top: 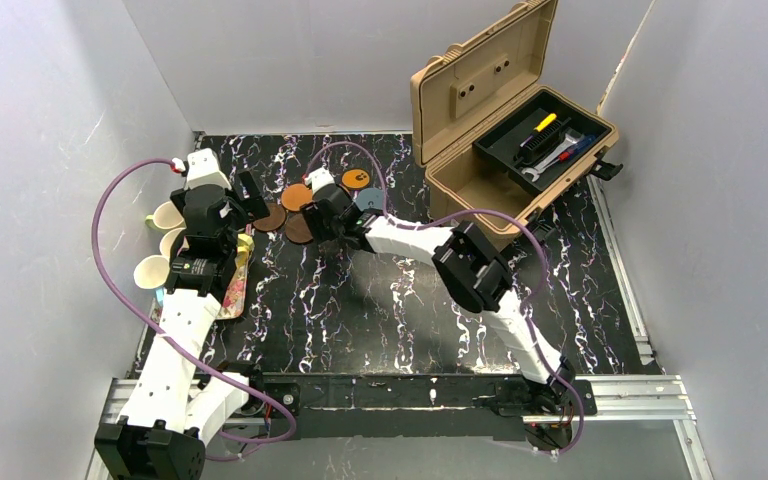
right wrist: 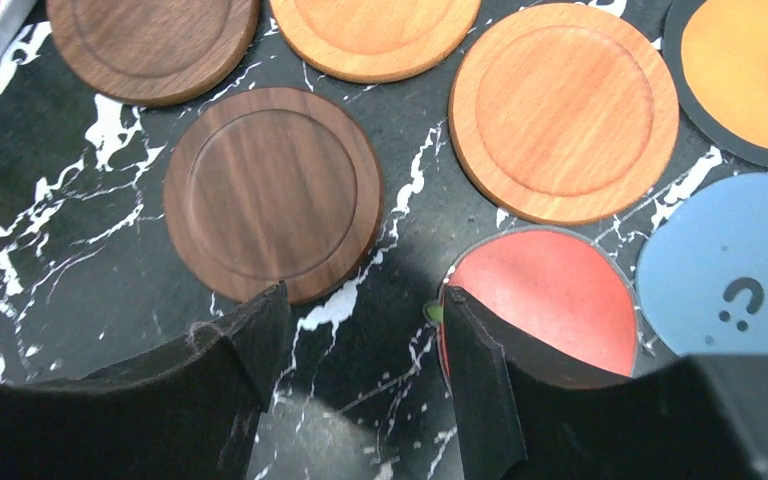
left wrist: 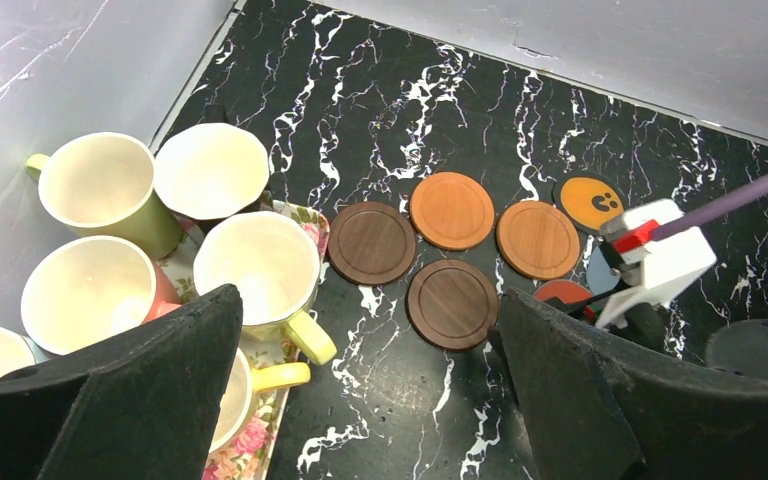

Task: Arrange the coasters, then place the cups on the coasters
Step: Move the coaster to the center of the board.

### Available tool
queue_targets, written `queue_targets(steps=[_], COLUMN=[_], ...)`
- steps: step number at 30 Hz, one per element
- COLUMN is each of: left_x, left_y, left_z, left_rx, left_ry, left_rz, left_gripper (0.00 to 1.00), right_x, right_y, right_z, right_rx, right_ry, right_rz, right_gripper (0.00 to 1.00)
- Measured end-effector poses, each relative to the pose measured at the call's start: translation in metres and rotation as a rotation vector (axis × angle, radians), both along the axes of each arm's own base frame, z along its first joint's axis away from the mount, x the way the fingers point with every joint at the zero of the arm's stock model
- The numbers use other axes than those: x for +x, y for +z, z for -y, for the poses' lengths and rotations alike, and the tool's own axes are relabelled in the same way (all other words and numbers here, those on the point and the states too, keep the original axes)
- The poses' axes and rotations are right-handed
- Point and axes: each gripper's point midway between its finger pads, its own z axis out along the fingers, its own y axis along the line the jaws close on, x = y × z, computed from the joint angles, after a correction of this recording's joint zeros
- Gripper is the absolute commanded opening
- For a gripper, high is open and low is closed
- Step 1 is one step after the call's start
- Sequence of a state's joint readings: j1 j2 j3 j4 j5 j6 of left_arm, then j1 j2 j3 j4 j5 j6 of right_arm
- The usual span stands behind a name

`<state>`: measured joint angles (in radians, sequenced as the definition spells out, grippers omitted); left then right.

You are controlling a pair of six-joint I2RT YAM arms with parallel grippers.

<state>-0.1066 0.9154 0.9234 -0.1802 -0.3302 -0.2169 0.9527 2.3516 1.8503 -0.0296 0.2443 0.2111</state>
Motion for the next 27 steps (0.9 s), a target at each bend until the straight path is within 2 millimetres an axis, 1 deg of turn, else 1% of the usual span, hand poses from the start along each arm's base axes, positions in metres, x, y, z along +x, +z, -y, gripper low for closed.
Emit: queue_targets(steps=[3,8,12,23,27], left_x=[0.000,0.000,0.000,0.000,0.000], left_y=[0.000,0.000,0.000,0.000,0.000], left_z=[-0.001,-0.001,-0.001,-0.001,-0.001], left_rx=[0.007,0.015,0.016,0.015,0.014], left_ry=[0.001,0.000,-0.001,-0.002,-0.004], left_rz=[-0.001,-0.002,-0.002,-0.003,-0.003], left_gripper=[0.98,0.98,0.98,0.98,0.98], right_x=[0.007,0.014,0.015,0.014,0.010], right_y=[-0.011,-0.020,-0.019,-0.022,-0.023], right_z=[-0.005,-0.007,-0.006,-0.005,-0.004], right_rx=[-0.028,-0.061,-0.074,-0.085,-0.067], right_ry=[-0.024,-0.058,-0.068,-0.063,-0.051], right_rz=[0.013,0.044,0.061,0.068,0.073], right_gripper=[0.66,0.65,0.66,0.65,0.63])
